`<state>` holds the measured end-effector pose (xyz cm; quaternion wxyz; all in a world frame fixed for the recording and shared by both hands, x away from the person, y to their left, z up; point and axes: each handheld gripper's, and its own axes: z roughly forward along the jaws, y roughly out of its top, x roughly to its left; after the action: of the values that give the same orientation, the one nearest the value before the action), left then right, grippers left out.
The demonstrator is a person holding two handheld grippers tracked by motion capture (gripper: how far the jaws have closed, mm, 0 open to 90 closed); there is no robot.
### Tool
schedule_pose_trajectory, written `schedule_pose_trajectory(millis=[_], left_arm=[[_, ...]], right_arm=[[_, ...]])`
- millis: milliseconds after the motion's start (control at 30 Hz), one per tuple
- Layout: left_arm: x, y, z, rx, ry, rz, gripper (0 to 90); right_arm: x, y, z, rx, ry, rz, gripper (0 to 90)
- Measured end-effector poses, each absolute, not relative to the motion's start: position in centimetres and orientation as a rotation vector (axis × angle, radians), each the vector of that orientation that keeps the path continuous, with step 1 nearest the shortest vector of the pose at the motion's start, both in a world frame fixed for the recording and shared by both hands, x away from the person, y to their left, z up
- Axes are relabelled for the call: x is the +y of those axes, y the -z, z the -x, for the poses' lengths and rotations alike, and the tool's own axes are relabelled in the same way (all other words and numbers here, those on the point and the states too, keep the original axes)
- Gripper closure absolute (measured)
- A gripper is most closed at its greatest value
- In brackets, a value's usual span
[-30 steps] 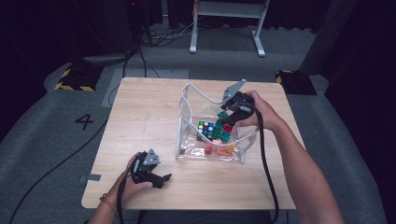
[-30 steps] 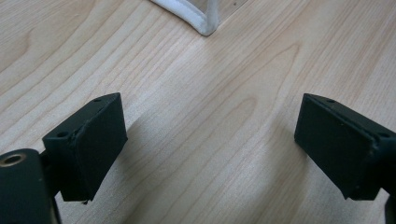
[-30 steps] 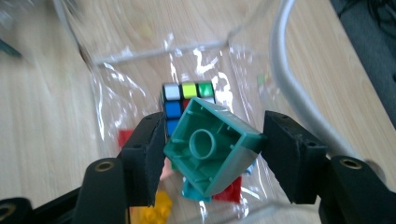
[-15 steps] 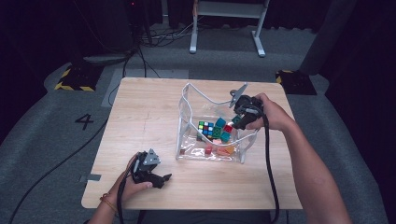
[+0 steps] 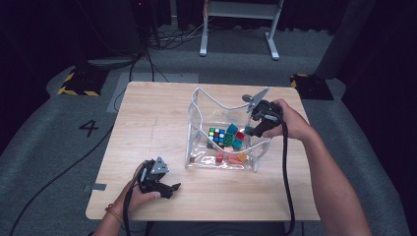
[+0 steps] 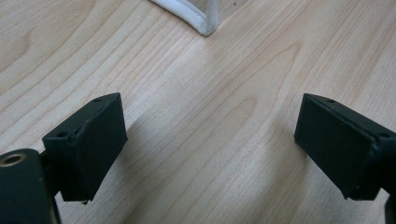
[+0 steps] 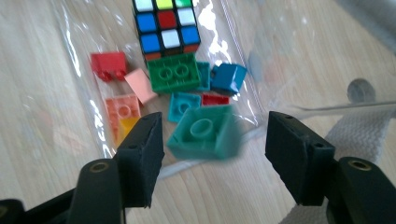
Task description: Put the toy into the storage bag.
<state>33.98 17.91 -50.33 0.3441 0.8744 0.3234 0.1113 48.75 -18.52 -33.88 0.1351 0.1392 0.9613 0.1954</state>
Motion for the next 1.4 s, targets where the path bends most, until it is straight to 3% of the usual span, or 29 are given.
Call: schedule_pose_trajectory(millis=[633,1400], left_arm=[[17.9,50.3,-34.0,0.84,-0.286,-2.275,9.1],[17.9,50.3,-34.0,0.84,-0.286,-2.275,9.1]], right_arm=[[-23.0,30.4,-45.1,2.4,-1.094,-0.538,28.8],[-28.6,31.2,-40.1,2.247,-1.168,-0.684,28.8]])
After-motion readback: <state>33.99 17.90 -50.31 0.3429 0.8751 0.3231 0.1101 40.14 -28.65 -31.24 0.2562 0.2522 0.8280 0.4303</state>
